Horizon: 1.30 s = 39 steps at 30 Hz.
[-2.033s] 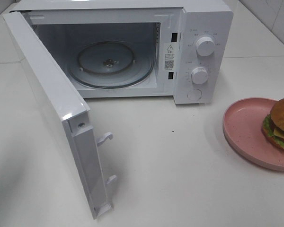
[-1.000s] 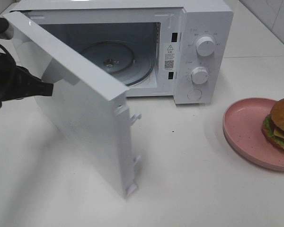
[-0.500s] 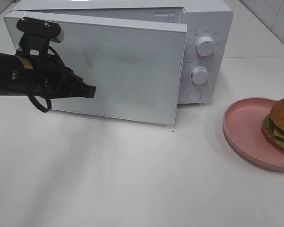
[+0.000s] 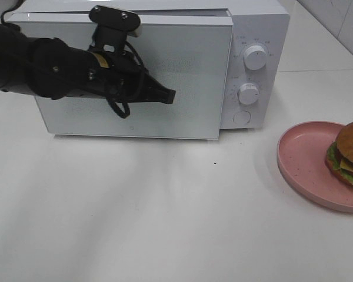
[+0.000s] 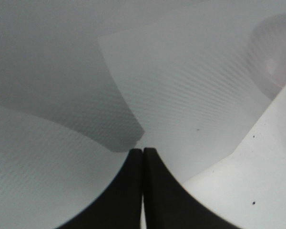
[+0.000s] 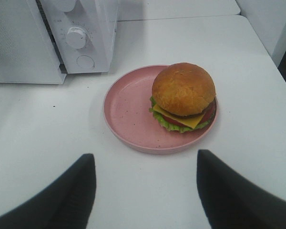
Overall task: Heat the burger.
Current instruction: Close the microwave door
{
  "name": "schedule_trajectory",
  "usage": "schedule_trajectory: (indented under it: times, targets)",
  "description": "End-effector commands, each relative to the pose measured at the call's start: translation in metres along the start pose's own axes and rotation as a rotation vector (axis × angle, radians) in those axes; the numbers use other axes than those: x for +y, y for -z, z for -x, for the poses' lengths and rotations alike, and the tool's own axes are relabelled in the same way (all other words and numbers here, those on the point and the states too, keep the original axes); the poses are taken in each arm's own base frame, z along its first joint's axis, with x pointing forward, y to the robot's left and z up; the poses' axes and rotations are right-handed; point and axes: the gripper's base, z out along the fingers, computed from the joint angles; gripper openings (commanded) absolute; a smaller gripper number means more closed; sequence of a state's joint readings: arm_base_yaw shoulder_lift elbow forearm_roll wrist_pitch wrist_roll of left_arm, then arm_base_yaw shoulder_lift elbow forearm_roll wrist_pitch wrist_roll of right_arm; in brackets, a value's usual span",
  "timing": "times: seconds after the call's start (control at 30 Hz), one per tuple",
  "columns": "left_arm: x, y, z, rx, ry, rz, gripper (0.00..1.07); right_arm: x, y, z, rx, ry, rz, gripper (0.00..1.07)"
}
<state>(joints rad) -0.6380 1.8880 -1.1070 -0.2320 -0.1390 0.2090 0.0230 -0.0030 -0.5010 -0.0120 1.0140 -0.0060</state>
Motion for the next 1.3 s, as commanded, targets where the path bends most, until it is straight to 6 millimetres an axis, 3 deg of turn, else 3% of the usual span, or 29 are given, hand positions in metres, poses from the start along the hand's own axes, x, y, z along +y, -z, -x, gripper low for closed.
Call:
schedule_trajectory:
  times: [0.03,0.4,0.83,0.93,1.1,1.3]
  targets:
    - [-0.011,-0.019,0.017,-0.056,-0.001,-0.019,0.0,-0.001,0.003,-0.001,-0.038,-0.002,-0.005,0.58]
    - [-0.03,-0.055,0.049,-0.152,-0.011,-0.051,0.0,-0.001,0.003,-0.001,-0.038,-0.002,-0.005,0.58]
    - [-0.033,-0.07,0.05,-0.14,-0.018,-0.06,0.0,-0.001,0.003,-0.001,-0.038,-0.002,-0.005,0.58]
    - [-0.038,-0.066,0.048,-0.077,-0.037,-0.082,0.0,-0.001,0.003,-0.001,-0.038,-0.002,-0.005,0.58]
    - [-0.045,-0.053,0.044,0.068,-0.21,-0.118,0.0,-0.001,0.003,-0.001,-0.038,-0.002,-0.005,0.58]
    - [-0.047,-0.016,0.055,0.231,-0.272,-0.144,0.0,-0.001,0.003,-0.001,-0.038,-0.002,-0.005,0.58]
